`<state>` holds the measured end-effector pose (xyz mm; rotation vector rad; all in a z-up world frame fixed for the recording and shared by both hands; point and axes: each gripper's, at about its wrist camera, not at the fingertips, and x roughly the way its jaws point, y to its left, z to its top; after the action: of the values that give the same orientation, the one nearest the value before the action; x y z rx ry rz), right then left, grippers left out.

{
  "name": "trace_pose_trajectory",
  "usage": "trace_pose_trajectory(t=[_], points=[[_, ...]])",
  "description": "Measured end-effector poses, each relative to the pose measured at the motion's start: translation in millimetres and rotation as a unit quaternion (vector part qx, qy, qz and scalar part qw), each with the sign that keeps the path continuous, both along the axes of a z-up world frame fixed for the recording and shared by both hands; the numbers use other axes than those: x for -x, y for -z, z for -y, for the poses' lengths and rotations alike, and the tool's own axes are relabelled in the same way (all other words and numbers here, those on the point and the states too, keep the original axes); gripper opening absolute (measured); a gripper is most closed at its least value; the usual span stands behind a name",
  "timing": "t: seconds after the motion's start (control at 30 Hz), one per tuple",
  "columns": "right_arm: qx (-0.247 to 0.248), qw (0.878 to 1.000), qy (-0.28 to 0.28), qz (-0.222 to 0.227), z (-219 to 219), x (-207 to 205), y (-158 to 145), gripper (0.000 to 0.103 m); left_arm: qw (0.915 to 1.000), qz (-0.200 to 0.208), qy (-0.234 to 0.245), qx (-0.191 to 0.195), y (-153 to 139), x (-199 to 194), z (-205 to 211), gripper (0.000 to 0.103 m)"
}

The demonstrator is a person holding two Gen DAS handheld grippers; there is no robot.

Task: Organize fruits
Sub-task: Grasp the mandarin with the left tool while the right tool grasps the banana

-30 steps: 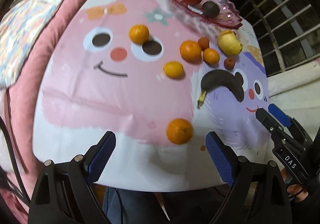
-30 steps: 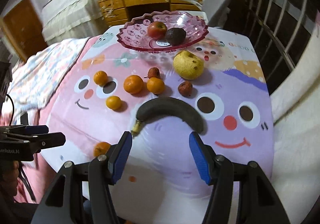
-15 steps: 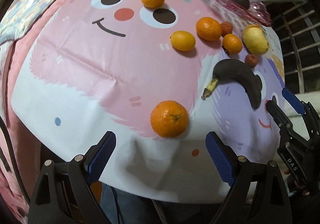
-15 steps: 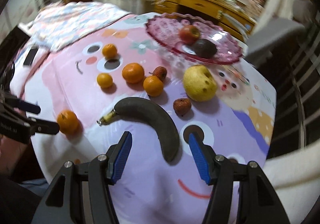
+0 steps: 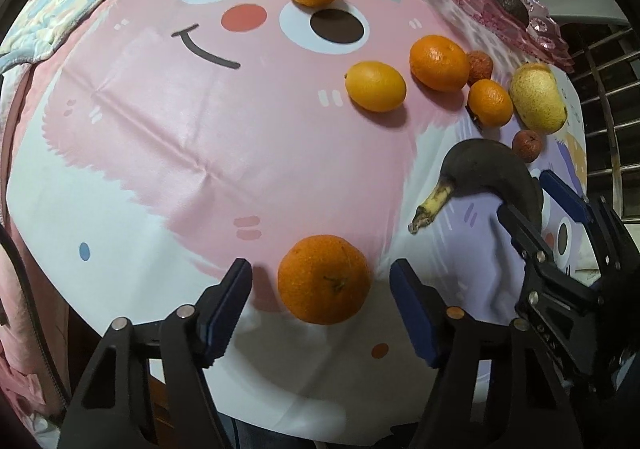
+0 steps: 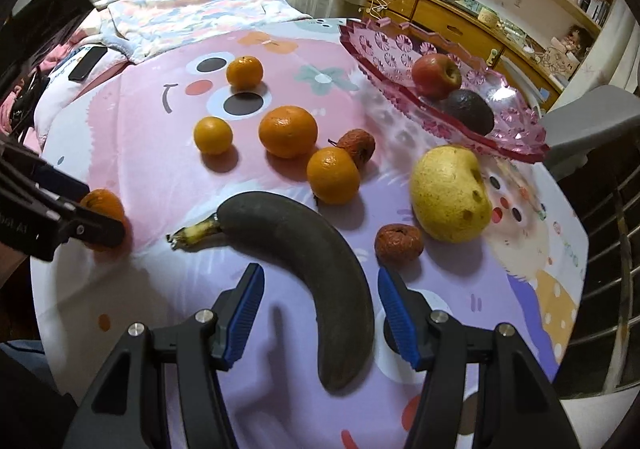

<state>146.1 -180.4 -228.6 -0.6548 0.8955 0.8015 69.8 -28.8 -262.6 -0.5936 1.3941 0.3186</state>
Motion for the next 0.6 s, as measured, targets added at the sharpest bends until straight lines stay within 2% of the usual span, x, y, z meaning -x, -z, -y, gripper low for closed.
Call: trace_pose_trajectory(t=[0.07,0.33,0.47,0.6], points=[[0.001,1.0,0.0,-0.004,-1.4,-3.1,5.3,0.06,1.0,-0.002,0.002,0.006,3.5,-1.9,0.3,0.055],[-0.006,1.0,-0.003,-0.023,-5.0,-10.3,18.9,0.059,0.9997,-0.008,0.021,-0.005,4.8,-10.8,2.6,0.044],[-0.014,0.999,0.009,-0.032,-1.3,-15.7,19.0,0.05,0.9995,-0.013,0.028,0.004,5.3,-11.4,-2.7,0.043],[-0.01,0.999,0.012,-0.036,-0.5,-17.1,17.7,0.045,0.9993,-0.017,0.033,0.01,3.4,-10.1,-6.1,0.043]])
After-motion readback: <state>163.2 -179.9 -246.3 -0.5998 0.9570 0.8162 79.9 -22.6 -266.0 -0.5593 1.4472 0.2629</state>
